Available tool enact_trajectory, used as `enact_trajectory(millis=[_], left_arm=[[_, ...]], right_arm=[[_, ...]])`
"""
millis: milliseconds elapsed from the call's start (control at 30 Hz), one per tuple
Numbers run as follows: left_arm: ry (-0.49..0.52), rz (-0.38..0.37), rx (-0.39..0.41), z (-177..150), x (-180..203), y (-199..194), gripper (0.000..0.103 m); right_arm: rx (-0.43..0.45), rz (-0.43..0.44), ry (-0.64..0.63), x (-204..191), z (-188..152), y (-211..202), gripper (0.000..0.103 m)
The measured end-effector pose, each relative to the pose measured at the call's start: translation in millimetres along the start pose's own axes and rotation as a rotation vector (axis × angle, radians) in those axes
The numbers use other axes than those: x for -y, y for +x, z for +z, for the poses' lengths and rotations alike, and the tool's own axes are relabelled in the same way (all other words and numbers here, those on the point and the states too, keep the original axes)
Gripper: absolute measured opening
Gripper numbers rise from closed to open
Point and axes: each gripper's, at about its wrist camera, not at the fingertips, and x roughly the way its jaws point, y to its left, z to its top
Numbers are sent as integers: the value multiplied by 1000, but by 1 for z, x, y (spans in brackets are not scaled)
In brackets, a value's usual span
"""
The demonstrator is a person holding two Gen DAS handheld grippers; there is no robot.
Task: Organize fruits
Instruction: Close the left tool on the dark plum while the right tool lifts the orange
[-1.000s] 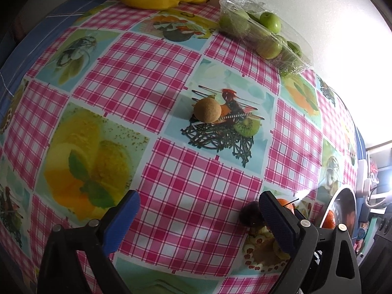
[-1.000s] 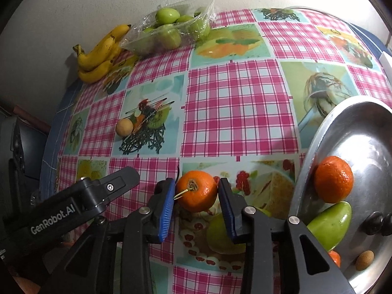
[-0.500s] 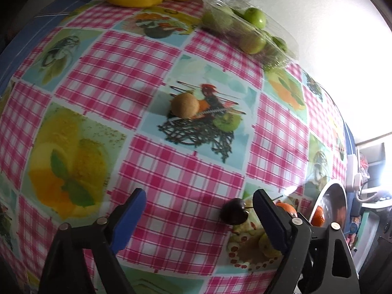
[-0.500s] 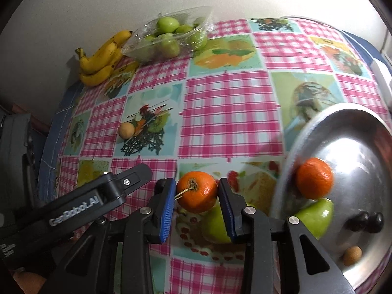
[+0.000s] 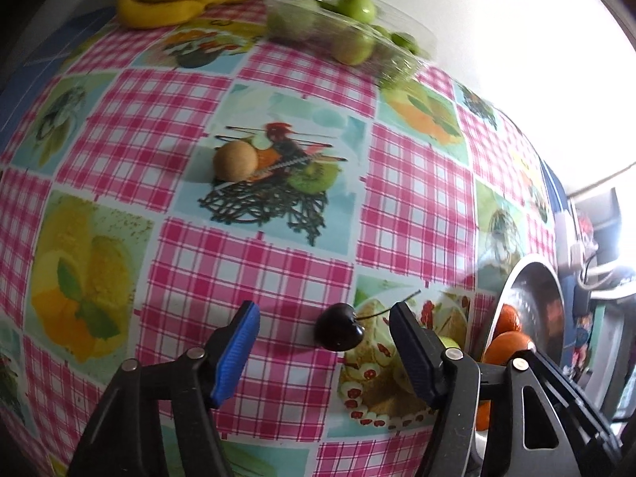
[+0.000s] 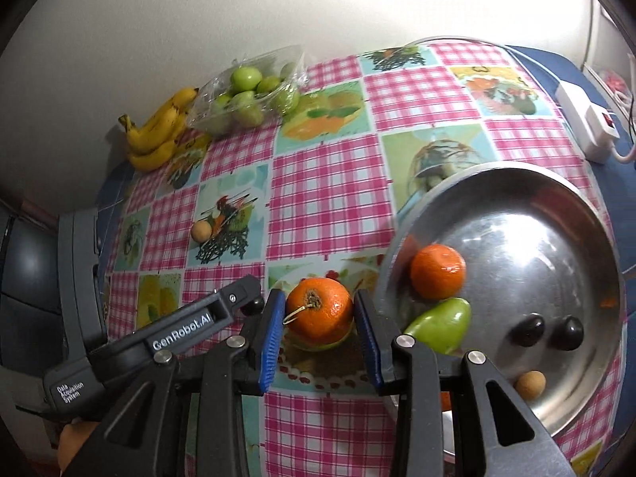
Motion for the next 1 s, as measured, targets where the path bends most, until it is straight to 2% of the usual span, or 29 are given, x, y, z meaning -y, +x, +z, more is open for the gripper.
enact_trajectory(millis=[67, 133, 267, 500, 800, 1000], left_arm=[[22, 17, -3, -1, 6, 4, 65], [30, 30, -8, -4, 9, 9, 56], [43, 45, -2, -4, 10, 11, 48], [58, 42, -4, -4, 16, 15, 29], [56, 35, 24, -7, 17, 3, 28], [79, 16, 69, -7, 28, -17, 28]], right_arm=[[-3, -1, 13, 6, 0, -1, 37], [-7, 1, 27, 11, 0, -1, 37], [-8, 7, 44, 18, 0, -1, 37], [-4, 19, 56, 21, 1, -3, 37], [8, 30, 85, 27, 1, -10, 37], [23, -7, 127, 44, 2, -17, 37]])
